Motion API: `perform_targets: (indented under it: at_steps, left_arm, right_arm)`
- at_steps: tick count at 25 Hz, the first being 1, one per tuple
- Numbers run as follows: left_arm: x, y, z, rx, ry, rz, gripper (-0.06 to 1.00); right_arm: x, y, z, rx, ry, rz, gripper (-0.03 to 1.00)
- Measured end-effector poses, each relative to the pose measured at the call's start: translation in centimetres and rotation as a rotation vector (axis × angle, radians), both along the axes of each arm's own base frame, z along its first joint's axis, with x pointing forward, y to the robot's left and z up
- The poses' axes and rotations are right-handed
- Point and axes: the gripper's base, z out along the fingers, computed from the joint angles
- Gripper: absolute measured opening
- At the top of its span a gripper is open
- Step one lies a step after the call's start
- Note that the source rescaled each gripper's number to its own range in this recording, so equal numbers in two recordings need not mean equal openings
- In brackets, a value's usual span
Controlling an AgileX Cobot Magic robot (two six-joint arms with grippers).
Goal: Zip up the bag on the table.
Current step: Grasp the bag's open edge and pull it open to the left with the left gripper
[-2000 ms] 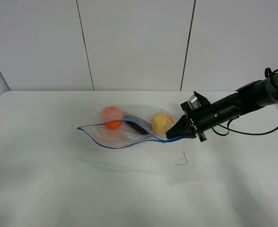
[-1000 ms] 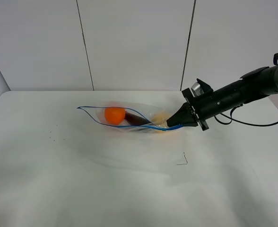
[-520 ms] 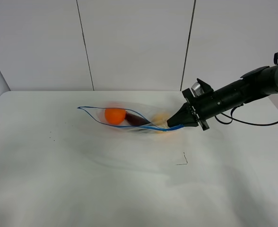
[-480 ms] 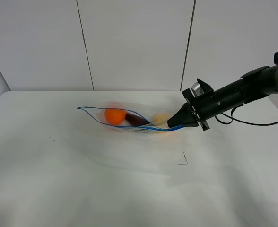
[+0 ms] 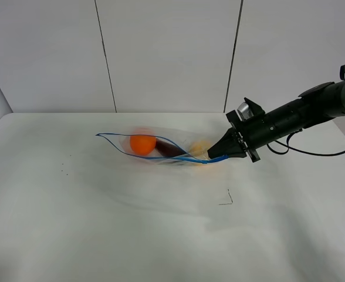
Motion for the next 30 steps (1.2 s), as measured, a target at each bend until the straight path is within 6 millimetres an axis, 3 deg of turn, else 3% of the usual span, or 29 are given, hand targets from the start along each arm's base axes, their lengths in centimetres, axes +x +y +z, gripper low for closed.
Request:
perform_targets:
  at_steps: [6, 12, 16, 19, 25, 30]
  left_arm:
    - [3.5, -1.9, -1.0, 0.123, 0.06, -0.138, 1.0]
    - [5.2, -5.5, -2.1, 0.344, 0.039, -0.313, 1.0]
    - [6.0, -9.6, -3.2, 0.532, -0.011, -0.417, 1.0]
    - [6.3, -14.1, -4.8, 0.672, -0.073, -0.503, 1.0]
    - [6.7, -23.4, -10.9, 0.912, -0.165, -0.616, 1.0]
    - [7.4, -27.6, -17.4, 0.97, -0.125, -0.643, 1.0]
  right_arm:
    - [0.0, 0.0, 0.0, 0.0, 0.0, 0.0, 0.0]
    - [0.0, 0.0, 0.0, 0.0, 0.0, 0.0, 0.0]
    - [0.0, 0.0, 0.0, 0.0, 0.0, 0.0, 0.0]
    - [0.0, 0.0, 0.0, 0.0, 0.0, 0.0, 0.0]
    - [0.0, 0.0, 0.0, 0.0, 0.0, 0.0, 0.0]
    - [0.0, 0.0, 0.0, 0.0, 0.0, 0.0, 0.0]
